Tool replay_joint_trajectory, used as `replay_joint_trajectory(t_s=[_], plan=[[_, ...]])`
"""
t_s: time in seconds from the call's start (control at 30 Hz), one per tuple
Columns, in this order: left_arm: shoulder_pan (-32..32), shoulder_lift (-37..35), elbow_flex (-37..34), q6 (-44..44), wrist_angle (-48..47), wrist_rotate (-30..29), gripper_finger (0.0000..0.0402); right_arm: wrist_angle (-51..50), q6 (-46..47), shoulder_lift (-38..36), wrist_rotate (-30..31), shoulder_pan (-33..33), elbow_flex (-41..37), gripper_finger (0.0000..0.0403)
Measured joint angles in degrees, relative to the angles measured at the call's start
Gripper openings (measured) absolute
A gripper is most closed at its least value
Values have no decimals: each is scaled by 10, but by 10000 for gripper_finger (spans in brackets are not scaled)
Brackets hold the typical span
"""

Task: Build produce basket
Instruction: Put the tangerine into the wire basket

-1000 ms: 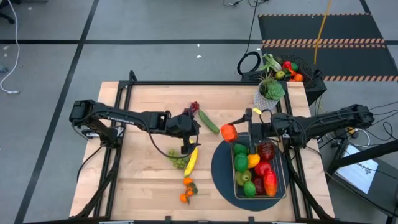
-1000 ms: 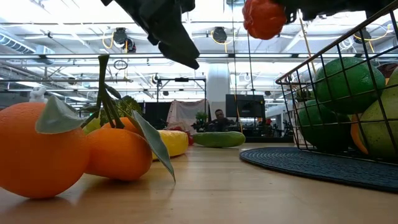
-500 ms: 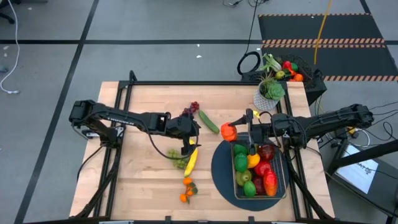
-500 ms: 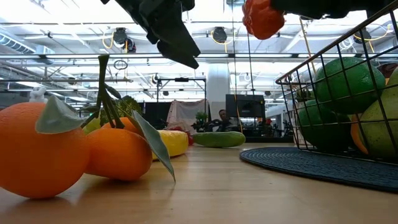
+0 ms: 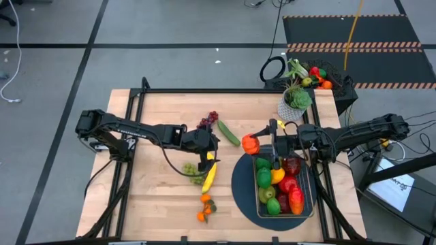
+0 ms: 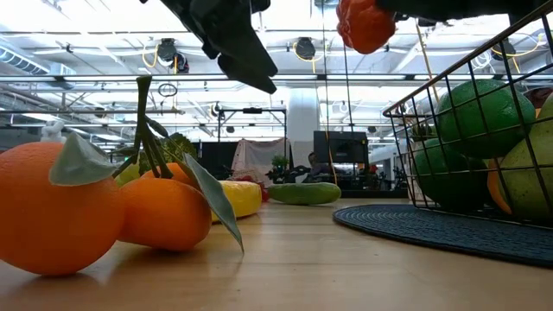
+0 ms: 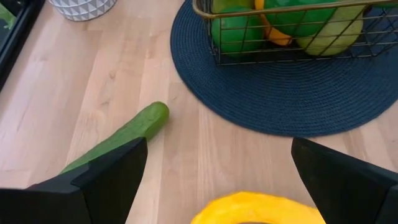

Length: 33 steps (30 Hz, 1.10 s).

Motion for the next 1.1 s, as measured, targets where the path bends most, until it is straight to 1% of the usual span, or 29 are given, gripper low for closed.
replay_joint_trajectory(t_s=[0.13, 0.33, 0.47, 0.63, 0.73, 1.0, 1.1], plan=[[0, 0, 0, 1, 0, 0, 399, 0, 47, 0, 3, 0, 0, 318], [1, 0, 0, 21, 0, -1, 399, 0, 91, 0, 4, 0, 0, 318], [7, 0, 0, 31, 0, -1, 399, 0, 153, 0, 6, 0, 0, 318], [17, 0, 0, 45, 0, -6, 399, 0, 250, 0, 69, 0, 0, 318], [24, 0, 0, 54, 0, -5, 399, 0, 283, 0, 89, 0, 0, 318], [56, 0, 0, 70, 0, -6, 399, 0, 403, 0, 89, 0, 0, 318], [67, 0, 0, 70, 0, -6, 399, -6, 417, -3, 82, 1, 0, 318]])
